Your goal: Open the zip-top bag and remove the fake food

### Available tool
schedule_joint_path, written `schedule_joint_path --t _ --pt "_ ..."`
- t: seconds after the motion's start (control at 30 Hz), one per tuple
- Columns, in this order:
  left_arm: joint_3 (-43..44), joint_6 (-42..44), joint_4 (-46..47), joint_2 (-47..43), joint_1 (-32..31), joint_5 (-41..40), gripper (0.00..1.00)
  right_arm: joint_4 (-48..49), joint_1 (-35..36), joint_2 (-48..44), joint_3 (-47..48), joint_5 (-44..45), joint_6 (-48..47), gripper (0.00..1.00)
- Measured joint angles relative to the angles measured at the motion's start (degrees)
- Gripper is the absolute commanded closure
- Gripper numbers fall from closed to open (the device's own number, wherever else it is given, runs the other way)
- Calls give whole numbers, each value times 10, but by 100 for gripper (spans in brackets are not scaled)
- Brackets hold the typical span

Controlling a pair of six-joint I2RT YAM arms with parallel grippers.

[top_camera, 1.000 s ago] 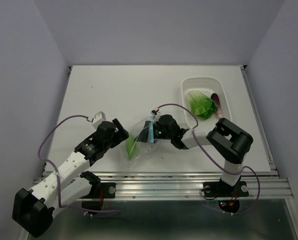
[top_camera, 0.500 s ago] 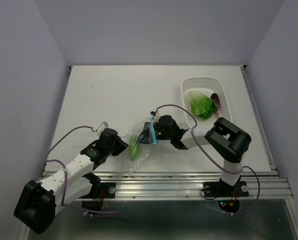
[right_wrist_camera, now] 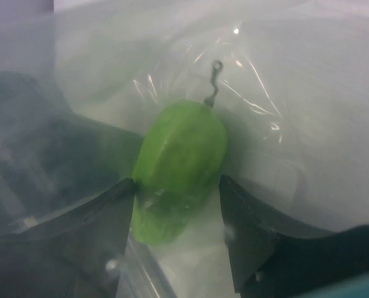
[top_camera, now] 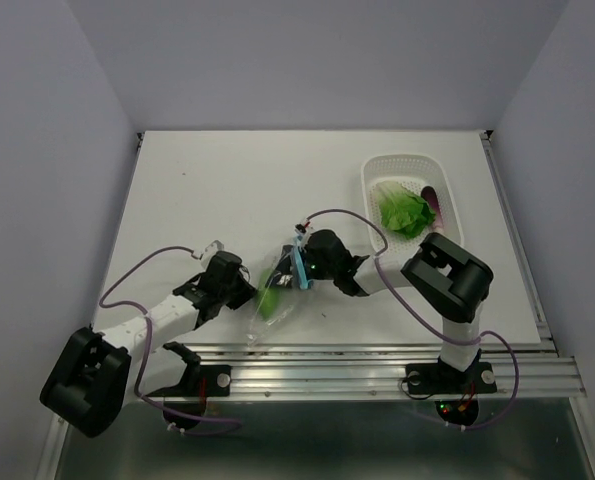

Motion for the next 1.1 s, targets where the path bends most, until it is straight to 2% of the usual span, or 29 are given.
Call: schedule_joint_path --t 0.2,0.27,0.3,0.33,0.37,0.47,0.8,1.1 --pt "0 13 21 16 0 10 100 0 9 33 38 9 6 41" --pt "0 18 24 20 0 11 100 0 11 37 42 11 9 50" --pt "0 20 26 22 0 11 100 0 11 38 42 11 12 58" --pt "0 22 28 26 0 11 100 1 11 38 42 10 12 58" --pt "2 24 28 30 0 11 100 1 11 38 42 10 16 64" --pt "13 28 27 46 0 8 100 0 11 38 42 16 17 71" --pt "46 28 19 87 12 -16 100 -95 -12 -55 7 61 10 73" --pt "113 60 28 174 39 -11 100 -137 -89 -177 -50 68 9 73"
